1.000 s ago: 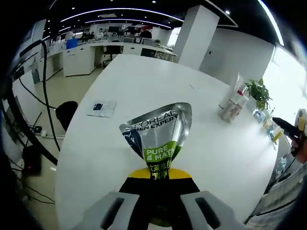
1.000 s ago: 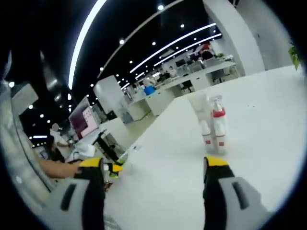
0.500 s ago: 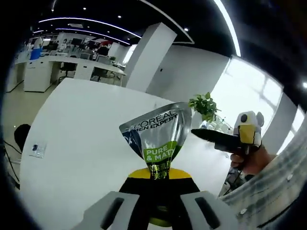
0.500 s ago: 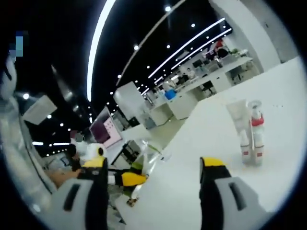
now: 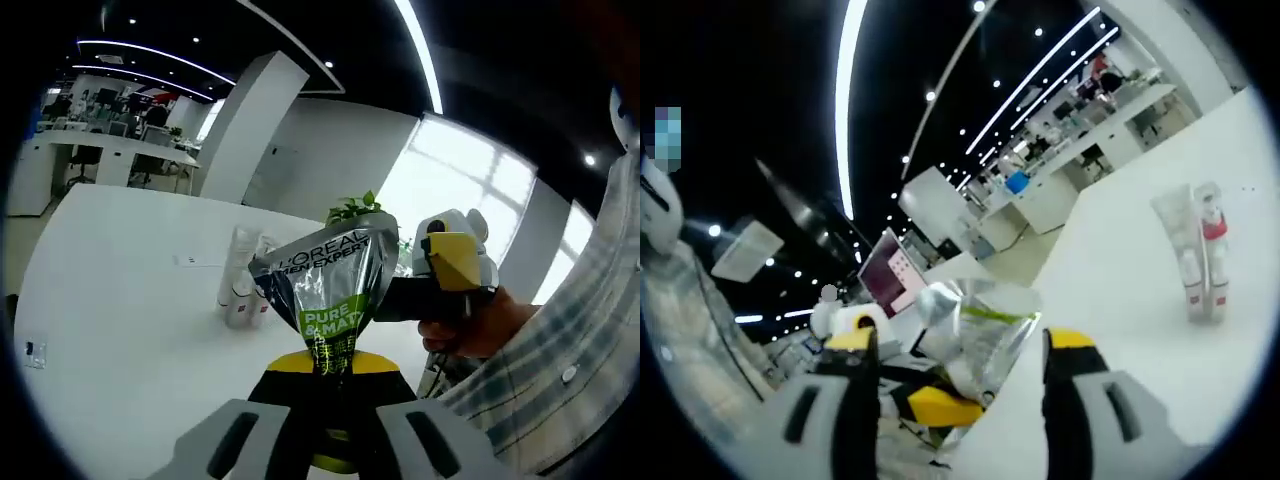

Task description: Arrange the skincare products in the storage area until every visible bottle or jar stands upright without overlapping.

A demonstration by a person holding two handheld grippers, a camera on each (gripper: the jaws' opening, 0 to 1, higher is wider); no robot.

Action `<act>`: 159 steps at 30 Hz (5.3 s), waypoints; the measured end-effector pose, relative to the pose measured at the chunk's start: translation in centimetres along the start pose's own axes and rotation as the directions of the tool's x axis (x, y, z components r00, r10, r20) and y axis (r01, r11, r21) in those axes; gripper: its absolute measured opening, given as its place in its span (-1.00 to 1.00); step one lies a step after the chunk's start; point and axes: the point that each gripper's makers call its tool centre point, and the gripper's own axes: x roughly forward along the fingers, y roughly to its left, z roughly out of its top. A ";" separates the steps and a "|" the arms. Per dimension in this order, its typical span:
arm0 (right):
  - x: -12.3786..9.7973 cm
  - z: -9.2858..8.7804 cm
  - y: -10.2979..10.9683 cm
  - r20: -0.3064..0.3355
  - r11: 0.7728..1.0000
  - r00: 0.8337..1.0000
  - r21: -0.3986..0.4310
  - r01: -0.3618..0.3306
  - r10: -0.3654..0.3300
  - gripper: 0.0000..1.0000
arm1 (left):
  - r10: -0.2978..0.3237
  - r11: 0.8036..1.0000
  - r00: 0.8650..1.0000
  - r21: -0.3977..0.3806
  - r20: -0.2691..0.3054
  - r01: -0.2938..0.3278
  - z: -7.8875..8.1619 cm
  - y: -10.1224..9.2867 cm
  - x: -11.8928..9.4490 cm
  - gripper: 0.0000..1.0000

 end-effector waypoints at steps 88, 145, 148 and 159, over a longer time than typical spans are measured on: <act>-2.7 3.1 4.7 -0.027 0.964 0.966 0.069 -0.256 0.258 -0.75 | -0.356 0.891 0.901 -0.201 0.249 0.408 5.2 -5.2 -2.5 -0.98; -2.4 1.2 5.5 -0.051 0.915 0.929 0.198 -0.350 0.367 -1.00 | -0.341 0.771 0.831 -0.375 0.439 0.515 7.7 -4.6 -5.1 -0.94; -2.5 0.3 5.8 -0.096 0.914 0.923 0.210 -0.347 0.372 -1.00 | -0.330 0.798 0.852 -0.361 0.406 0.482 7.2 -4.2 -5.2 -0.85; -2.3 -1.6 7.0 -0.154 0.918 0.913 0.192 -0.347 0.377 -0.96 | -0.337 0.769 0.811 -0.358 0.477 0.530 7.9 -4.4 -6.6 -0.97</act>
